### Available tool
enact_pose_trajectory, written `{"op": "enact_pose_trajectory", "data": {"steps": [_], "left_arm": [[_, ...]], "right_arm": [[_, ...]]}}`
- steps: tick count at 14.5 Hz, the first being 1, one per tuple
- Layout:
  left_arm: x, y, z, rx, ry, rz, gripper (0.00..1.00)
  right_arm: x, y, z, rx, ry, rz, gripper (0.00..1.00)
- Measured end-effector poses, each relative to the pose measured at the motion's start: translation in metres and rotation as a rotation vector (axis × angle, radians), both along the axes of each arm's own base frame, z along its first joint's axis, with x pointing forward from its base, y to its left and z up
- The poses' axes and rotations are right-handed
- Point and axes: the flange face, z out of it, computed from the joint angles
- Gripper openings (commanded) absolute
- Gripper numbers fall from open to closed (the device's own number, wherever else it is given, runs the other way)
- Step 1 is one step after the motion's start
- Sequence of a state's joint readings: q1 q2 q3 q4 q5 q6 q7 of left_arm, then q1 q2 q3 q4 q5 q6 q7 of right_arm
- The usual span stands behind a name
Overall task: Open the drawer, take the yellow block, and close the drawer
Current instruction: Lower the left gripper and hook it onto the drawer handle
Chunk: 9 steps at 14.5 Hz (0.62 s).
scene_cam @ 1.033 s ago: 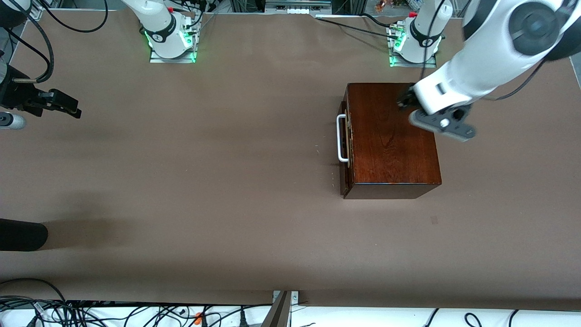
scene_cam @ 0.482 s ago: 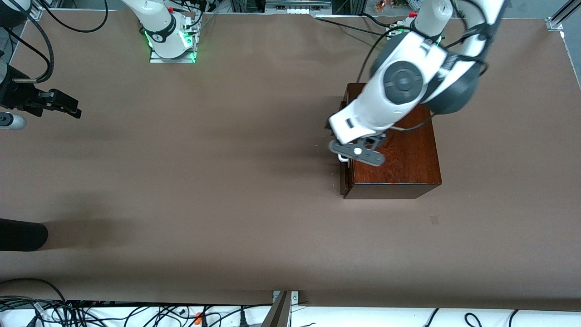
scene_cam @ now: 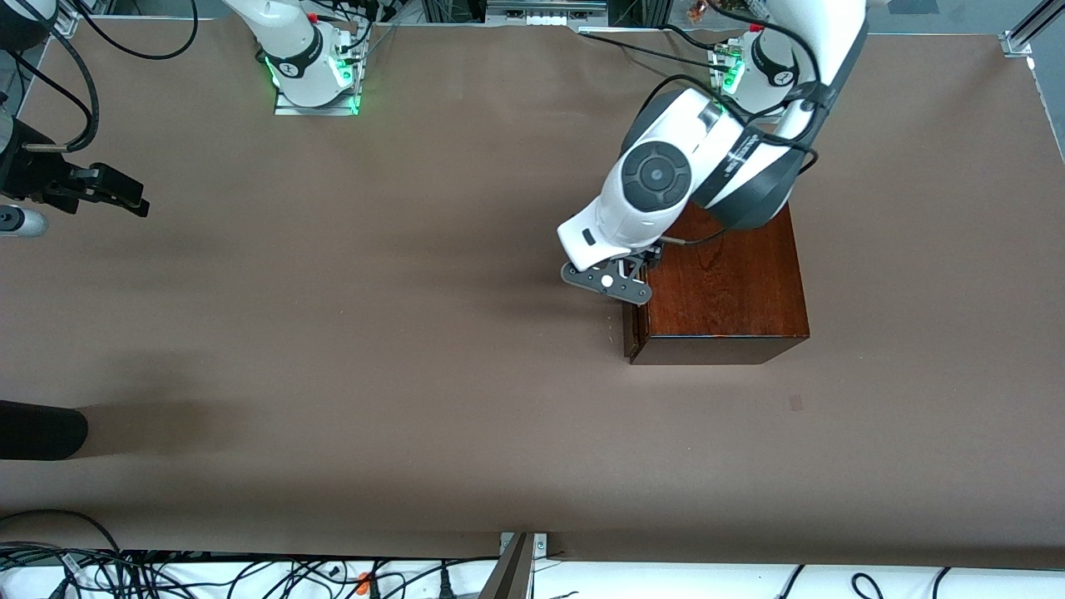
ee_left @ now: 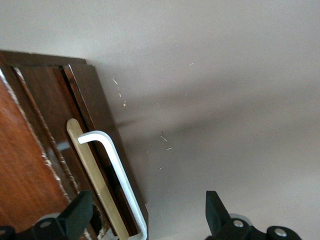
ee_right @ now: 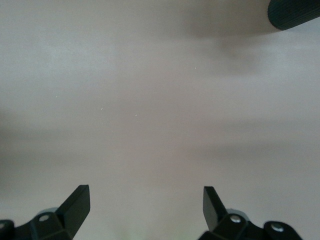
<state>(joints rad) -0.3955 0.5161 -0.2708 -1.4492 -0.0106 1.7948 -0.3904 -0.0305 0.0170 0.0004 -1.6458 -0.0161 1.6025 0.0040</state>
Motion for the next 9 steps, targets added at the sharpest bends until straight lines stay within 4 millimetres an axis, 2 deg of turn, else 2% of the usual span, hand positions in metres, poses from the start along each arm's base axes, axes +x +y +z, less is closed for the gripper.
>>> {"op": "enact_pose_trajectory", "data": {"steps": [6,9], "left_arm": [[-0.03,-0.021,-0.039,0.178,-0.039,0.028,1.0],[-0.037,-0.021,-0.051,0.213,-0.035,0.029,1.0]], "right_arm": [[0.0,0.0,0.0,0.0,0.0,0.0,1.0],[0.0,0.0,0.0,0.0,0.0,0.0,1.0]]}}
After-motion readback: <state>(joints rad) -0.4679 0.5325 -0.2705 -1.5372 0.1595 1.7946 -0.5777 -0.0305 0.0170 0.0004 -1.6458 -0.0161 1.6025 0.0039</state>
